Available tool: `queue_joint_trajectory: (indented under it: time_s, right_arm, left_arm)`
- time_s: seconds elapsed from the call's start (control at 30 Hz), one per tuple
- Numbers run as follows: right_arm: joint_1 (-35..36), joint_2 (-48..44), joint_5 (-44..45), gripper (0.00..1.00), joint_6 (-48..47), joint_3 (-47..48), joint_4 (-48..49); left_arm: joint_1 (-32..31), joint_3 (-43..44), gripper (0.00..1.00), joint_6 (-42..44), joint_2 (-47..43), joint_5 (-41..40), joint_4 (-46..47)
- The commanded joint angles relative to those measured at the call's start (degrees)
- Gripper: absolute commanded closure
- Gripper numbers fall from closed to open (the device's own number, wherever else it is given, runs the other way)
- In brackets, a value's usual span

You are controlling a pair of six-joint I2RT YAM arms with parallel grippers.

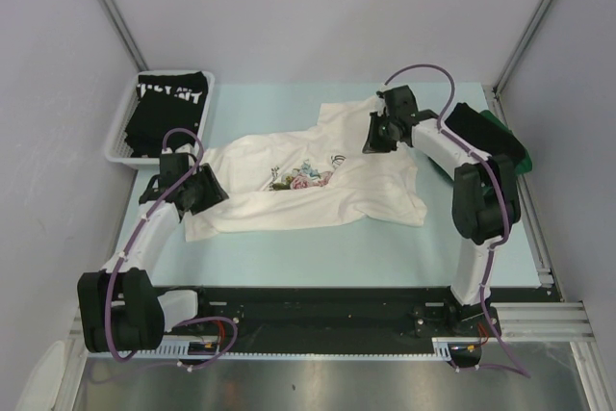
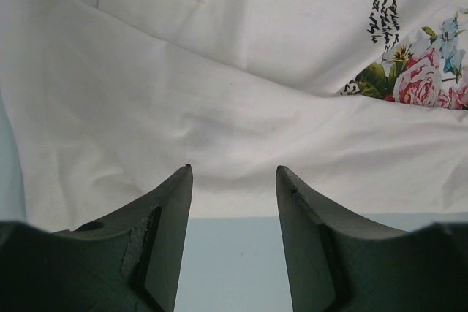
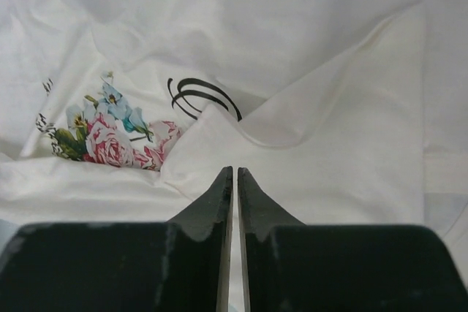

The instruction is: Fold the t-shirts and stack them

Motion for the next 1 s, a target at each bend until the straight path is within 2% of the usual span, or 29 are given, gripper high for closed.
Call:
queue_joint_trajectory:
  time_s: [0.0, 0.07, 0.67, 0.9, 0.97]
  right_arm:
    - [1.2, 0.0, -0.1, 0.94, -0.7, -0.9, -1.4]
    - [1.6, 0.2, 0.2, 1.0, -0.8, -1.6, -1.7]
    - [1.7, 6.8, -2.1, 1.0, -0.6, -1.1, 0.6]
    - [1.5, 13.3, -2.2, 1.0, -1.3, 8.0, -0.3]
    - [1.5, 16.2, -2.7, 1.0, -1.3, 13.2, -1.2]
  left_arm:
    - [0.2, -0.2, 0.45, 0.4, -0.5, 0.9, 1.1]
    - [0.2, -0.1, 0.45, 0.5, -0.8, 0.8, 1.0]
    - [0.2, 0.9, 0.45, 0.9, -0.2, 0.3, 0.3]
    - [0.2, 1.0, 0.45, 1.3, -0.7, -0.3, -0.4]
    - [0.2, 0.8, 0.45, 1.4, -0.8, -0.4, -0.7]
